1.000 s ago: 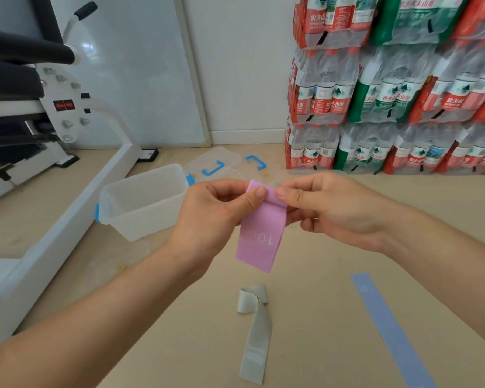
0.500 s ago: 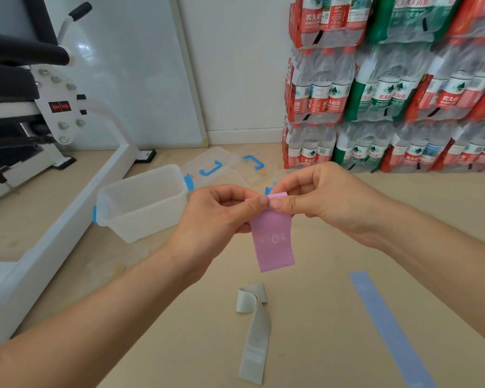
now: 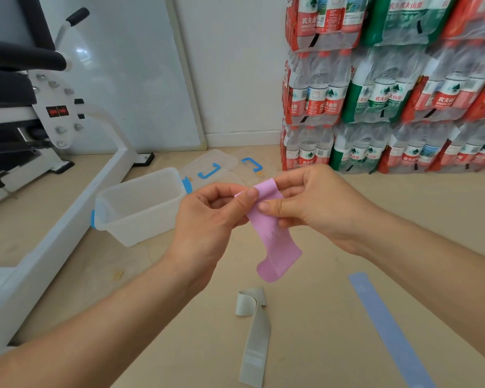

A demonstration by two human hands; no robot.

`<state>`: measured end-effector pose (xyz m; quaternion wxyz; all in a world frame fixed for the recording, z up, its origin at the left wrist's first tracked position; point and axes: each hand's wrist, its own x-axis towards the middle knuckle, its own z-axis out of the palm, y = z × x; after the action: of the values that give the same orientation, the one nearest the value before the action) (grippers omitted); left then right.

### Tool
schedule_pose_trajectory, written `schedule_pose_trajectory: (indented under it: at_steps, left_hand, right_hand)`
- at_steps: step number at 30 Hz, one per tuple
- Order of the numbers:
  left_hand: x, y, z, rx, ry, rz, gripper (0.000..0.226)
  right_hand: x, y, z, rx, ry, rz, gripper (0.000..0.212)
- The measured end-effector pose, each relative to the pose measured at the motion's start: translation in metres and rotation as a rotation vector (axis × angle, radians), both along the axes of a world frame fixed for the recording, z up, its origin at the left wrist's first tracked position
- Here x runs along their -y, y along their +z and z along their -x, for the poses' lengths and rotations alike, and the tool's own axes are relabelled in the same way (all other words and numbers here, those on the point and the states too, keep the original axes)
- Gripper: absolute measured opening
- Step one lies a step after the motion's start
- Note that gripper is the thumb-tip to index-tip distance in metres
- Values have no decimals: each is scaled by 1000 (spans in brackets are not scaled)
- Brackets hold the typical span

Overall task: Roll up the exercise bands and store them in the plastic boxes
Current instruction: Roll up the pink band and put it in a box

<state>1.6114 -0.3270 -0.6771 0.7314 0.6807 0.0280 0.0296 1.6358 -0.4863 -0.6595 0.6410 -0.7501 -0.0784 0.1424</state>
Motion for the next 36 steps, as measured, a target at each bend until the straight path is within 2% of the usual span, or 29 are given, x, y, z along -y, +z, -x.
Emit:
schedule_pose_trajectory:
  at_steps: [5, 8, 14, 19, 23, 30, 36]
  left_hand:
    - [1, -1, 1, 64, 27, -121, 23]
    - [1, -2, 1, 95, 30, -159, 13]
    - [2, -2, 2, 109, 18, -124, 10]
    - [0, -1, 2, 97, -6, -164, 14]
    - [-4, 5, -1, 4, -81, -206, 18]
    - [-10, 13, -2, -74, -137, -148, 15]
    - [-10, 13, 0, -61, -130, -95, 33]
  right_hand:
    - [3, 2, 1, -2, 50, 13, 20]
    - [4, 3, 1, -56, 75, -59, 20]
    - [3, 0, 1, -55, 75, -90, 22]
    - [4, -1, 1, -53, 69, -86, 21]
    - [7, 0, -1, -45, 43, -101, 20]
    - [6, 4, 0, -19, 55, -80, 20]
    - [6, 7, -1, -72, 61, -64, 31]
